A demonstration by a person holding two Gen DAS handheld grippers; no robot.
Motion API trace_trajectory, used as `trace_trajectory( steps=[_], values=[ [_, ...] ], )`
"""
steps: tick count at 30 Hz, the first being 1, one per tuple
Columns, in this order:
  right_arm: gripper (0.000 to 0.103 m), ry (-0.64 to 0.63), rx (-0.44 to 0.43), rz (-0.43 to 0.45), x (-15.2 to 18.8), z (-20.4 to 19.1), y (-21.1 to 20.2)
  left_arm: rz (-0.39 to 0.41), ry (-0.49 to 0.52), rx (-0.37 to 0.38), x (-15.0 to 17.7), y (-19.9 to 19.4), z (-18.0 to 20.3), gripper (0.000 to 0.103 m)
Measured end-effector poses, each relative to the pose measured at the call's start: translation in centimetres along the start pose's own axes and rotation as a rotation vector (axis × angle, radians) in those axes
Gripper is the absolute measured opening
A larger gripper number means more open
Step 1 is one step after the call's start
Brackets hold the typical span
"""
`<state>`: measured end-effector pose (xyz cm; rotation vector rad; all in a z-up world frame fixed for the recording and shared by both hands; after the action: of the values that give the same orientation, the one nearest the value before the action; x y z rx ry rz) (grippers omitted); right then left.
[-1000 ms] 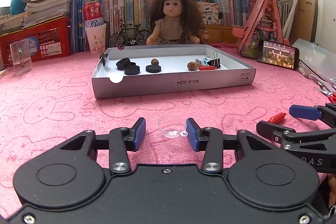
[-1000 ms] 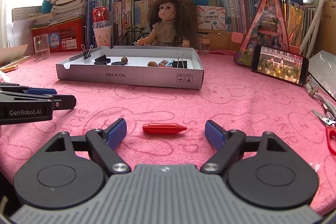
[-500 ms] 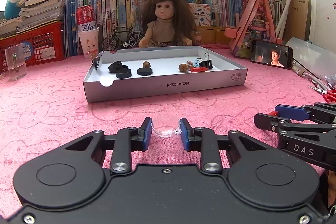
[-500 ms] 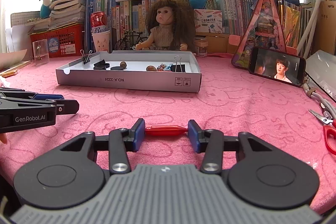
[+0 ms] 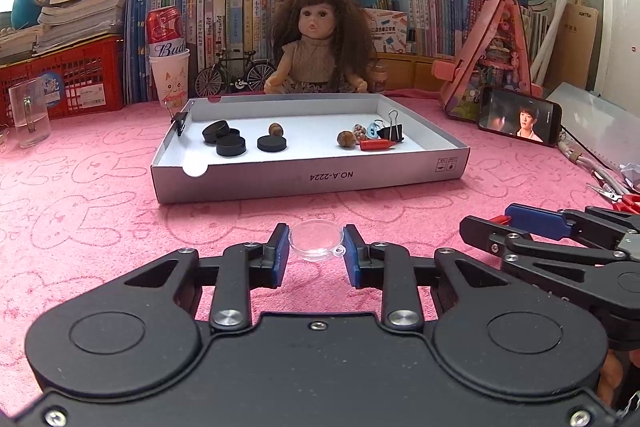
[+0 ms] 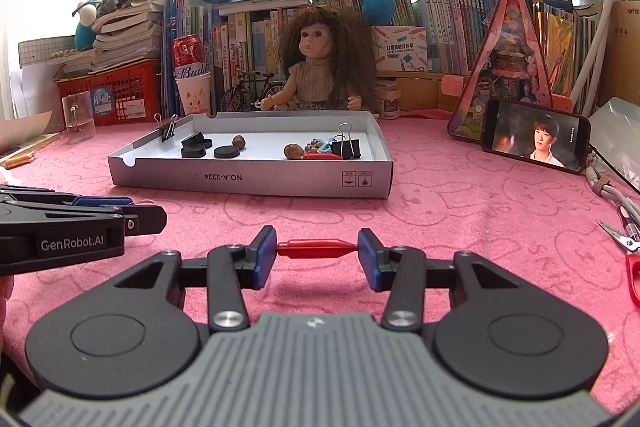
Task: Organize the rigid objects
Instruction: 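Carry the clear cup in the left tool and the marker in the right tool over the tray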
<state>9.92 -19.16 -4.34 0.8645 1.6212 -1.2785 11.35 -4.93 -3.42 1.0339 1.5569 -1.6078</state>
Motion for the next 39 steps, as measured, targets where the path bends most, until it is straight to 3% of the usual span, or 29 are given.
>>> trace_trajectory(
  steps=[39],
  values=[
    [0.049,0.045,-0.038,0.055,-3.8,-1.6,3.3,0.050,-0.021,-0.024,-3.6,1.7,-0.6,0.027]
  ],
)
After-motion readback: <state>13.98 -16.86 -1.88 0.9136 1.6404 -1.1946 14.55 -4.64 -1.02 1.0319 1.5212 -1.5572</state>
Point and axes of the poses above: each gripper's, at about its wrist camera, not at the fingertips, and y roughly the way its jaws point, z to its right, x to its underside, the point moved 8 cm from there along y, roughly the way its jaws point, and after that the axes turned 7 degrees about -x, right-handed, at the moved point
